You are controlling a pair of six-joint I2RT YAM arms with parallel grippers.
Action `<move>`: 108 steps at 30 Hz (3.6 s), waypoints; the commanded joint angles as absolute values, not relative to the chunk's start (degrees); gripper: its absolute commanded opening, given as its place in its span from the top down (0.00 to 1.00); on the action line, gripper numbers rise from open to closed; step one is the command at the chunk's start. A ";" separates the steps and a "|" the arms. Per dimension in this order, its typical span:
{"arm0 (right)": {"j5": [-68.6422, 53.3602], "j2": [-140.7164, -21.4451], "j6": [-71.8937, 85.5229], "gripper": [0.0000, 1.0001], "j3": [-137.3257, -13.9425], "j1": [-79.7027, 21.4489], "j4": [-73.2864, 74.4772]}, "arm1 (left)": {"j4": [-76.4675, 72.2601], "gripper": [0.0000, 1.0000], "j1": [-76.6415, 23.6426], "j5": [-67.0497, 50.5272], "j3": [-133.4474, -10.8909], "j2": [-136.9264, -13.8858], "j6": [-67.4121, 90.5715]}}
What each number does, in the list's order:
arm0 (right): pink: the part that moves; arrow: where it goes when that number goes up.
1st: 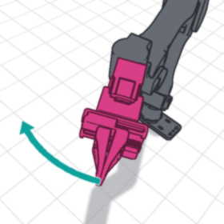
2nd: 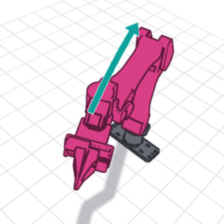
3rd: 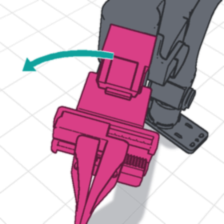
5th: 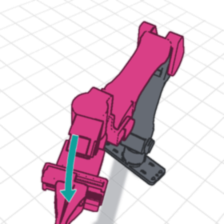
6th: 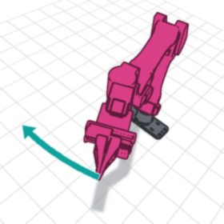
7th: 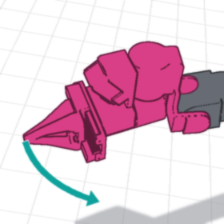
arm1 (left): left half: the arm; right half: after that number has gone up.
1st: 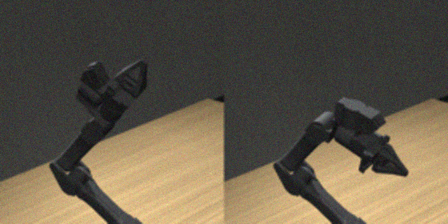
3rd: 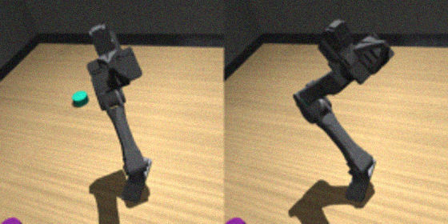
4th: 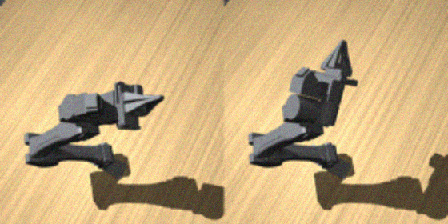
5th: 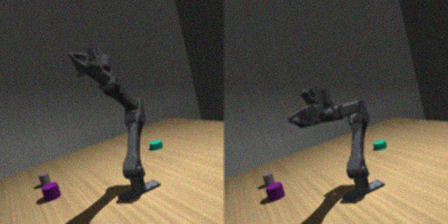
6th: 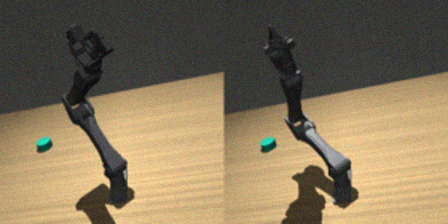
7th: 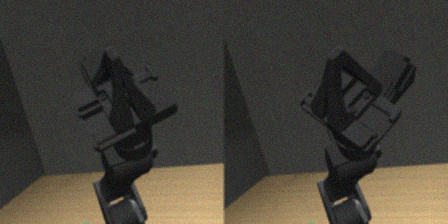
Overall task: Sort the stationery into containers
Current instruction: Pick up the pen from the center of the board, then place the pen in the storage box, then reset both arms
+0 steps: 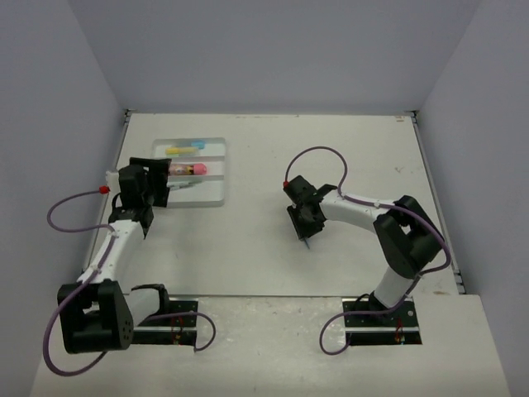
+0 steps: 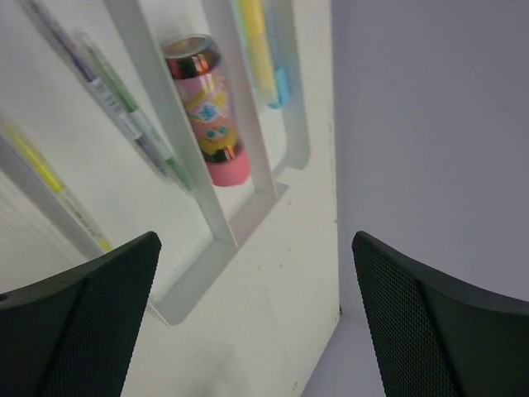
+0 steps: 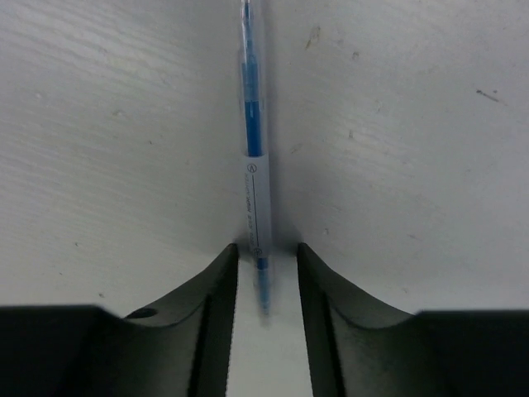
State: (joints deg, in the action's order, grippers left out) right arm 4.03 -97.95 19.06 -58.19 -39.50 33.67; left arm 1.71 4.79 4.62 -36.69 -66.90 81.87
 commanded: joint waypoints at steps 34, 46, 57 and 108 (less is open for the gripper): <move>-57.47 -72.07 28.69 1.00 -52.38 -41.40 -10.87 | -34.88 0.62 -24.24 -51.64 -31.17 -50.89 48.47; -29.36 -69.11 30.73 0.01 -51.03 -33.88 4.76 | 6.11 1.00 -24.01 -10.20 -47.36 -54.52 40.14; -12.54 -57.81 33.71 0.01 -41.64 -33.39 11.10 | 4.94 1.00 3.77 4.26 -48.26 -76.29 74.56; 29.83 -15.17 20.65 0.01 -52.72 -33.32 46.60 | 33.11 0.00 0.62 -0.11 -51.11 -18.97 12.81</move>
